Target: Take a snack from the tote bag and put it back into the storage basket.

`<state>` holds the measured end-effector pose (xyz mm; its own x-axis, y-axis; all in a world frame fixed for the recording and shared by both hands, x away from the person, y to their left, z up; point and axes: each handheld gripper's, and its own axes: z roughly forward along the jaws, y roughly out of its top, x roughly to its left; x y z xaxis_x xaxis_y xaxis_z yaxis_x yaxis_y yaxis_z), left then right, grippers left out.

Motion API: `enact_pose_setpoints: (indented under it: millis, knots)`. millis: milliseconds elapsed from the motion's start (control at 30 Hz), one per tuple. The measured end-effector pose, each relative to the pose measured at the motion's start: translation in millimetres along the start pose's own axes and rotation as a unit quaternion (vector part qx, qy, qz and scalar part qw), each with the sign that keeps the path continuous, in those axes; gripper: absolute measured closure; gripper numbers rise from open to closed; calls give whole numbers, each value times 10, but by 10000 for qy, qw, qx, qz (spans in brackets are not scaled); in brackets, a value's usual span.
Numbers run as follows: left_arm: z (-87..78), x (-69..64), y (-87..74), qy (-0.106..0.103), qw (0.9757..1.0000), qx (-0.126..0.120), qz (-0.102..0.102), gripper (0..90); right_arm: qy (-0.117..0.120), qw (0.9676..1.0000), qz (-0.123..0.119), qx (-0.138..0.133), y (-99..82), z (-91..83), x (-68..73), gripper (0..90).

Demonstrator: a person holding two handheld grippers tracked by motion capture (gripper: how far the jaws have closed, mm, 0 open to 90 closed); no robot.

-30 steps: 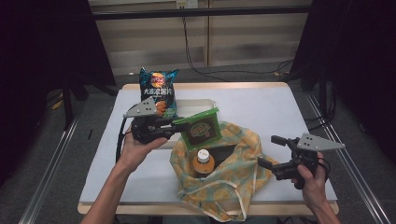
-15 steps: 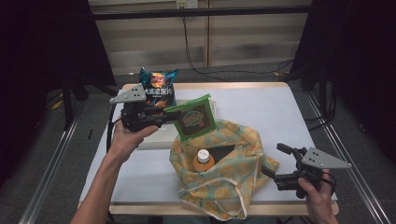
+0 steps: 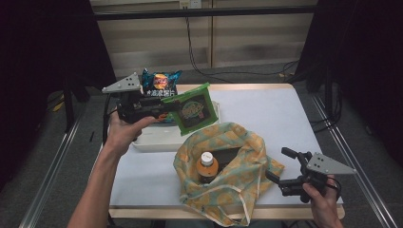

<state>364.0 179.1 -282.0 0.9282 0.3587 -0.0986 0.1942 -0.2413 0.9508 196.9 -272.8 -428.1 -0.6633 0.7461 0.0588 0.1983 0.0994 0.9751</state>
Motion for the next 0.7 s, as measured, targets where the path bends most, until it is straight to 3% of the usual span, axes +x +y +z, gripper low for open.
enact_pose_setpoints:
  millis: [167, 367, 700]
  knots:
    - [59, 156, -37, 147, 9998, 83, -79, 733, 47, 9999, -2, 95, -39, 14, 1, 37]
    - [222, 386, -128, 365, 9981, 327, -371, 733, 89, 9999, 15, 143, -58, 13, -7, 36]
    - [422, 674, -262, 518, 9965, 434, -485, 734, 163, 9997, 44, 184, -81, 25, -19, 36]
